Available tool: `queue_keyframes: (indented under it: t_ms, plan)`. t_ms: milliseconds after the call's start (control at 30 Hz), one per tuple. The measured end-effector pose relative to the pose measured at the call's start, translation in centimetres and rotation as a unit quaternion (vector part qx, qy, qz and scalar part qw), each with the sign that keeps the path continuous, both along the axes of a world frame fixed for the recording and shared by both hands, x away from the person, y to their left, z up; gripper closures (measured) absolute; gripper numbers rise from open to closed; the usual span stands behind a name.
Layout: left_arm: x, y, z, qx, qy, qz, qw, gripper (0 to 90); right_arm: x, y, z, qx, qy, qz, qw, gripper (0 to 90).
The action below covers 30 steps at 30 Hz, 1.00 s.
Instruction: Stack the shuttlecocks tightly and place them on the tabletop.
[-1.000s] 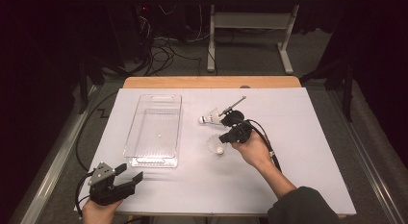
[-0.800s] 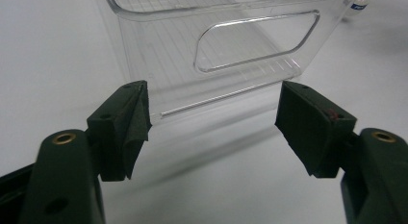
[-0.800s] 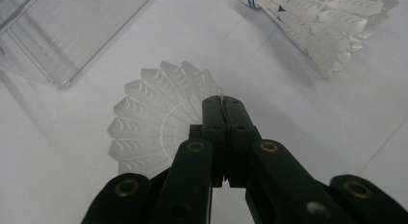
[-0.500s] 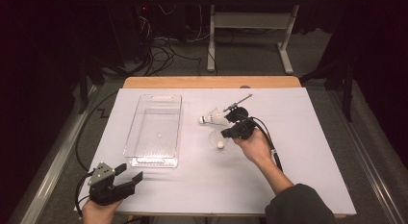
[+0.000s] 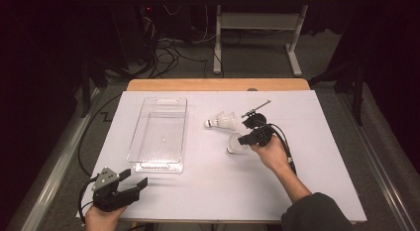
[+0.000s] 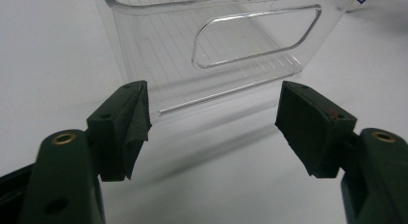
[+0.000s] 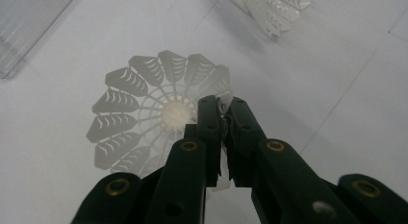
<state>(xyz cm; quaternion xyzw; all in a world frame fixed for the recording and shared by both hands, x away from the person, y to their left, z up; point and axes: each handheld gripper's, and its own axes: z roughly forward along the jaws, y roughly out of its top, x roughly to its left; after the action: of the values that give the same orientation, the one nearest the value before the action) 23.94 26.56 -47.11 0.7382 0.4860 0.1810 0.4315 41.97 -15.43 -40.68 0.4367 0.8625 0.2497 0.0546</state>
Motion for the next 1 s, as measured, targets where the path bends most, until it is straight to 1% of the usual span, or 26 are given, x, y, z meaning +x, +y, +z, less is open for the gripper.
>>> queue_keyframes:
  t_ms: [467, 700, 1000]
  plan:
    - [0.0, 0.0, 0.0, -0.001, -0.001, 0.0, 1.0, 29.0, 0.2, -1.1, -1.0, -0.008, 0.003, -0.019, 0.9998, 81.6]
    - [0.0, -0.1, 0.0, 0.0, 0.0, 0.0, 1.0, 28.9, 0.2, -2.0, -1.6, -0.004, 0.006, -0.026, 0.9996, 81.5]
    - [0.0, -0.1, 0.0, 0.002, 0.001, 0.0, 1.0, 29.0, 0.2, -2.4, -2.1, 0.002, 0.01, -0.032, 0.9994, 80.2]
